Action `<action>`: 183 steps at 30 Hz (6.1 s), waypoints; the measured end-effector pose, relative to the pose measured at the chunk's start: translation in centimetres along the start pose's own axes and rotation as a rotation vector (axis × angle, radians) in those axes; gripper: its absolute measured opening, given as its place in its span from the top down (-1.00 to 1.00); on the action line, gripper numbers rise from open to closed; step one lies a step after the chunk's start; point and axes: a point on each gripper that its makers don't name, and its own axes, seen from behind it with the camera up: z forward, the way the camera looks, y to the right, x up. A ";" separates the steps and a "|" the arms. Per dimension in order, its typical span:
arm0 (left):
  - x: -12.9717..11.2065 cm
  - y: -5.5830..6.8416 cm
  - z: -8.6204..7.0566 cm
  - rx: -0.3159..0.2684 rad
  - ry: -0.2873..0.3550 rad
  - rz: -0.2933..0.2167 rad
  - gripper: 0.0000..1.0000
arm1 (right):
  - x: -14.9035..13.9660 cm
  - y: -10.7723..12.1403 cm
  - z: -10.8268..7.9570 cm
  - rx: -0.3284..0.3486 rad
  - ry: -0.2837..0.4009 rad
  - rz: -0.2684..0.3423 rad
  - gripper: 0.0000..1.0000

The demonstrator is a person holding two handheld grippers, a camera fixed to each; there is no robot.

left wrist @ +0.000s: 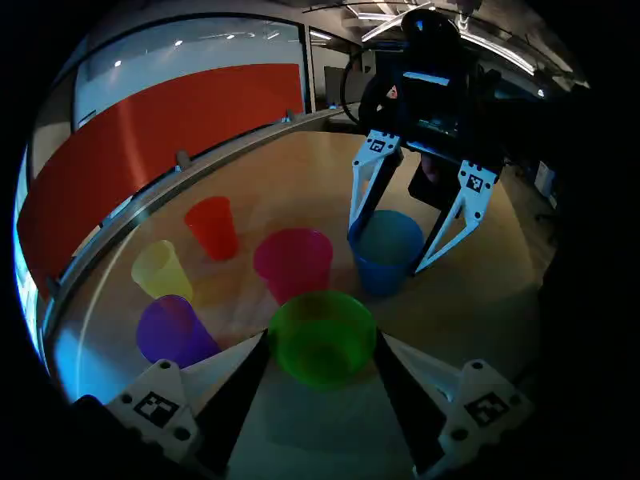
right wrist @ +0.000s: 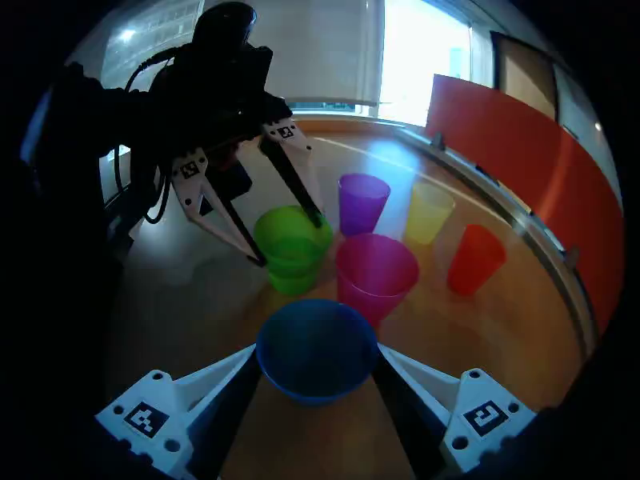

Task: Pour water

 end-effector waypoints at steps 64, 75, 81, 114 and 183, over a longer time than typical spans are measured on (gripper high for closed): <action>-5.8 -0.5 -2.6 0.078 -0.073 -0.051 -0.79 | -6.0 -1.1 -2.9 -0.099 -0.062 0.091 -0.86; -6.7 -1.2 -5.1 0.156 -0.053 -0.112 -0.79 | -7.4 -1.1 -4.8 -0.172 -0.048 0.151 -0.86; -7.1 -1.7 -6.6 0.210 -0.037 -0.144 -0.79 | -7.7 -0.8 -6.0 -0.223 -0.026 0.196 -0.86; -6.6 -8.8 -15.6 0.628 0.214 -0.390 -0.79 | -4.8 4.8 -12.7 -0.654 0.197 0.394 -0.86; -0.1 -14.4 -20.5 1.017 0.675 -0.380 -0.78 | 4.8 11.8 -21.1 -1.197 0.602 0.510 -0.88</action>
